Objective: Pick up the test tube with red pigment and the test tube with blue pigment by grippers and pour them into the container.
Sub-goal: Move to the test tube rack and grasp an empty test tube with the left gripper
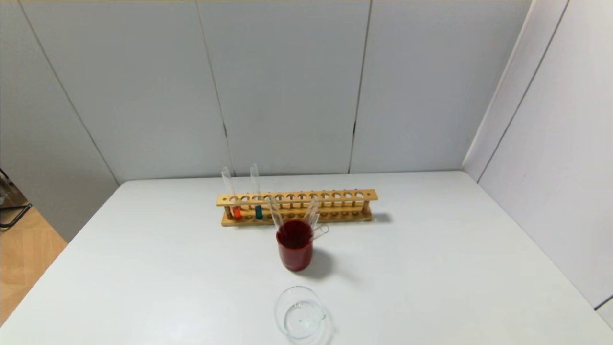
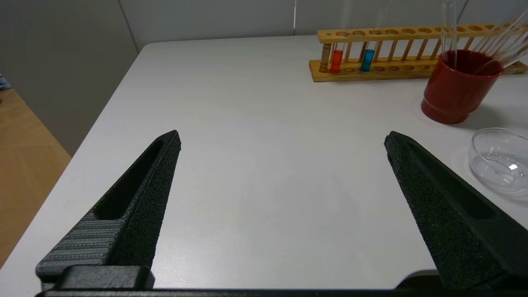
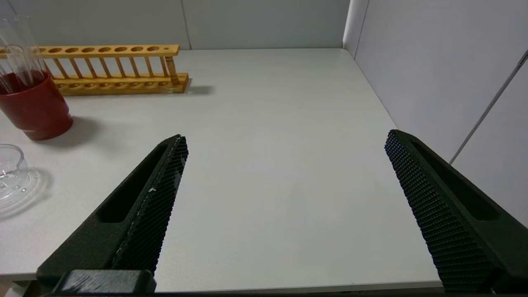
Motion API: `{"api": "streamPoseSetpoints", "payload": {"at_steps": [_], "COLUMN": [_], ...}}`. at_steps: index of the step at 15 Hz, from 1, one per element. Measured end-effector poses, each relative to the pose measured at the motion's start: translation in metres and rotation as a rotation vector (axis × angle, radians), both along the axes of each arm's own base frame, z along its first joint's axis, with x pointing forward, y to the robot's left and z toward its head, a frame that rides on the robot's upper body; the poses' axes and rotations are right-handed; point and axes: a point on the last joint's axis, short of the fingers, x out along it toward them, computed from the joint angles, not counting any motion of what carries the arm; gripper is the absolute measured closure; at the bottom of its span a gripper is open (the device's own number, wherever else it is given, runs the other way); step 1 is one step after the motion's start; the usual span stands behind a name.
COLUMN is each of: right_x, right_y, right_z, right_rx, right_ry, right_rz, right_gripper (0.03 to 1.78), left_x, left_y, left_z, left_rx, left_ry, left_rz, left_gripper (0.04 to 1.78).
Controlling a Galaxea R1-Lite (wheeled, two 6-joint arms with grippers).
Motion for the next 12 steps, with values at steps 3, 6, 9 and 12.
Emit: {"api": "streamPoseSetpoints", "payload": {"at_steps": [3, 6, 9, 12], "right_x": [0.0, 0.0, 0.0, 0.0], "right_y": [0.0, 0.0, 0.0, 0.0], "right_z": [0.0, 0.0, 0.0, 0.0], "right_rx": [0.0, 0.0, 0.0, 0.0], "right_ry": [0.0, 0.0, 0.0, 0.0], "right_rz": [0.0, 0.0, 0.0, 0.0], "right_gripper": [0.07, 0.07, 0.07, 0.07], "left_x": [-0.002, -0.014, -0.03, -0.024], "left_y": [0.0, -0.002, -0.004, -0.004], "left_z": [0.008, 0.037, 0.076, 0.116], "left_rx": [-0.008, -0.004, 0.001, 0.001], "left_ry": [-0.046, -0.102, -0.086, -0.044], "left_rz": [-0.018, -0.1, -0.174, -0.194], "left_gripper": [0.07, 0.07, 0.07, 0.07]}}
